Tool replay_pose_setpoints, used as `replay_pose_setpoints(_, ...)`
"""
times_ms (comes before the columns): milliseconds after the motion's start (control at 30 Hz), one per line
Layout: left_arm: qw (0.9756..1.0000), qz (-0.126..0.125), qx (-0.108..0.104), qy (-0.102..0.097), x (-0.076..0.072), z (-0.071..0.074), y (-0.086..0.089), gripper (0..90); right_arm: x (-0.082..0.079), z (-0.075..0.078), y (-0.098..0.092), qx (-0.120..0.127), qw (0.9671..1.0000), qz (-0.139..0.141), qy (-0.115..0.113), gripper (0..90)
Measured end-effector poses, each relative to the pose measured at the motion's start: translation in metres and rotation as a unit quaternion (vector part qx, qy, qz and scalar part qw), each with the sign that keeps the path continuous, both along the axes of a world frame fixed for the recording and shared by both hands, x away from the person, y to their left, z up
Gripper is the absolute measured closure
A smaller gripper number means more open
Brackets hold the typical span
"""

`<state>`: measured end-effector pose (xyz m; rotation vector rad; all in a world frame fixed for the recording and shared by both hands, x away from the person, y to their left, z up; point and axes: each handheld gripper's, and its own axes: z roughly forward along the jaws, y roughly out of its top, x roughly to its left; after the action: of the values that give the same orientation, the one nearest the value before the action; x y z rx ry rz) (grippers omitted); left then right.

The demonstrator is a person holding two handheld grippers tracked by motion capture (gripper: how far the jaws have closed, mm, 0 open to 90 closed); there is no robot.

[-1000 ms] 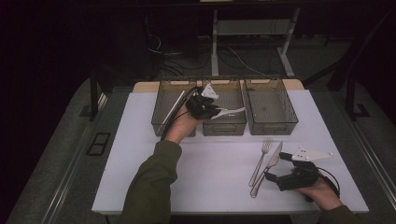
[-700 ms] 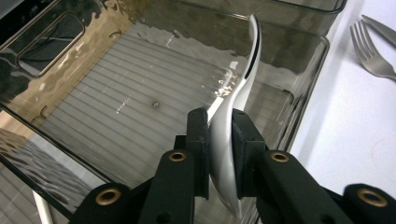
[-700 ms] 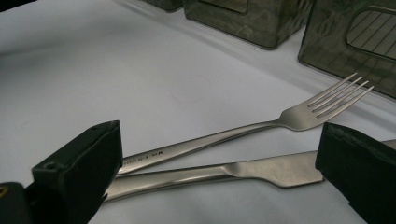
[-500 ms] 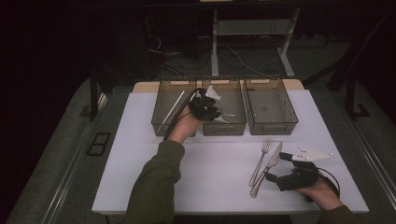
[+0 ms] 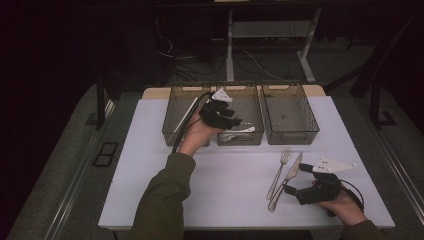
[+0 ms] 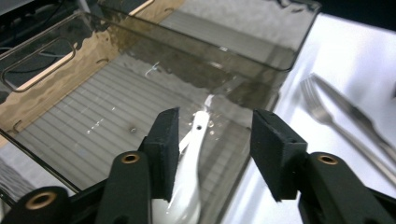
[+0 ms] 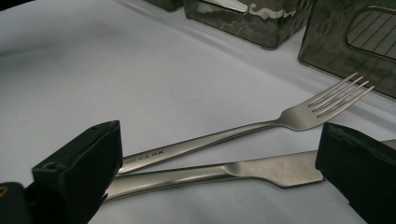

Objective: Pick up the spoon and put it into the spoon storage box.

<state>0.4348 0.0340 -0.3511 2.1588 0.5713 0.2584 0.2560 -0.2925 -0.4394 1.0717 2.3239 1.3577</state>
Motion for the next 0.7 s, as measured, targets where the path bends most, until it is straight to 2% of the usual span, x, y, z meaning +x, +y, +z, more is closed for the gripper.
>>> replay_pose_setpoints(33,1.0000,-0.002,0.000,0.000,-0.002,0.002,0.002,50.1,0.000,0.000,0.000,0.000,1.0000,0.000,0.001,0.8)
replay_pose_setpoints(67,0.9999,-0.001,-0.012,0.004,-0.004,0.003,0.003,48.7,0.000,0.000,0.000,0.000,1.0000,0.000,0.000,0.8)
replay_pose_setpoints(100,0.9998,-0.008,-0.016,0.008,-0.006,0.004,0.005,47.3,0.000,0.000,0.000,0.000,1.0000,0.000,0.001,0.8)
replay_pose_setpoints(267,0.9990,-0.017,-0.041,-0.001,-0.020,0.008,0.014,40.0,0.000,0.000,0.001,-0.001,1.0000,0.001,0.000,0.7)
replay_pose_setpoints(533,0.9982,-0.023,-0.051,-0.020,-0.046,0.007,0.025,28.5,0.001,-0.001,0.001,-0.001,1.0000,0.000,0.002,0.8)
replay_pose_setpoints(700,0.9984,-0.022,-0.046,-0.026,-0.061,0.000,0.032,24.6,0.001,-0.001,0.001,-0.002,1.0000,0.000,0.002,0.8)
